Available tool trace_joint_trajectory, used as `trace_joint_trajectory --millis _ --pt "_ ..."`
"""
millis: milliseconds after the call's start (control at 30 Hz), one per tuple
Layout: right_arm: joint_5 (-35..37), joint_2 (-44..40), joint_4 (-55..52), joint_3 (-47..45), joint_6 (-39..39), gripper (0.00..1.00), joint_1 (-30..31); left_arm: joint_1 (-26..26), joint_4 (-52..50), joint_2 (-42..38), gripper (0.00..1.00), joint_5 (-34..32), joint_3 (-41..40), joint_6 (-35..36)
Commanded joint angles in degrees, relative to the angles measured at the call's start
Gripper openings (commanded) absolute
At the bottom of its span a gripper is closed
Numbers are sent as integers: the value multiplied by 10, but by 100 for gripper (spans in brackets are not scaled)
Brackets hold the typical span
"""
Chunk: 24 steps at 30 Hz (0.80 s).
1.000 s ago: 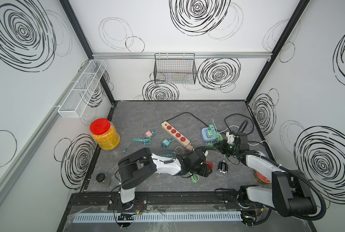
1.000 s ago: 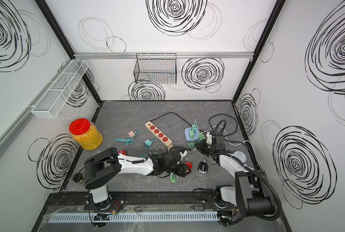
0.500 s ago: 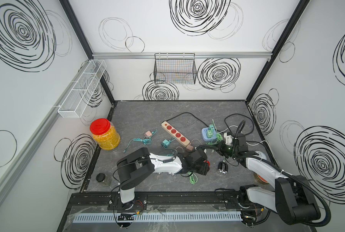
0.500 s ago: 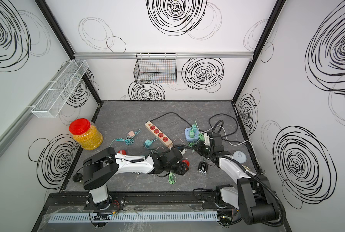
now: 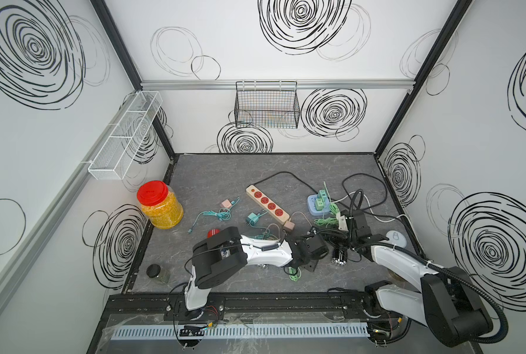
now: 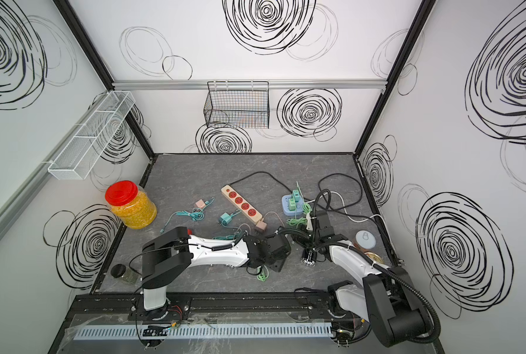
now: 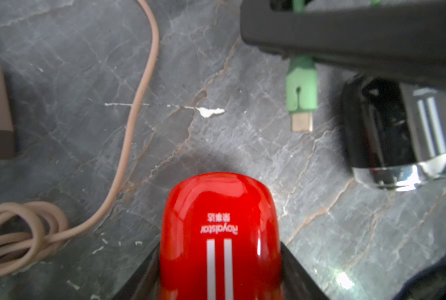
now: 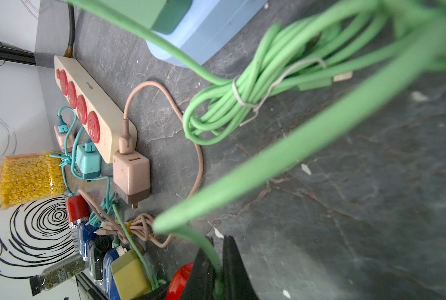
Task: Unplug the electric shaver
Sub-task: Place the electric shaver at the center of the board.
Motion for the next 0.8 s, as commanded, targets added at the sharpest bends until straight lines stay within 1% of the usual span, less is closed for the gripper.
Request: trace_joint_trajectory --millis 0,67,100,200,233,400,533,600,767 --pt "9 14 -4 0 -6 11 4 -9 -16 8 40 -12 12 5" --pt "9 21 -3 2 -7 11 7 -10 -16 6 44 -15 9 0" --pt "11 23 -4 3 -7 11 11 -10 -17 5 48 -18 6 -2" --pt "14 28 -7 4 -8 12 18 -6 -18 0 66 -25 -1 -6" --pt "15 29 -7 2 -8 13 21 -5 -16 -3 70 -23 -2 -6" --pt "16 26 -13 -2 -9 20 29 2 -10 -18 83 -23 -6 -7" --pt "23 5 -29 -2 -9 32 31 12 14 -43 85 -14 -19 -12" --pt "27 -13 -47 3 -11 36 31 20 27 -59 85 -9 -25 -14" --pt "55 -62 -114 30 -24 40 31 44 43 -92 85 -1 -21 -11"
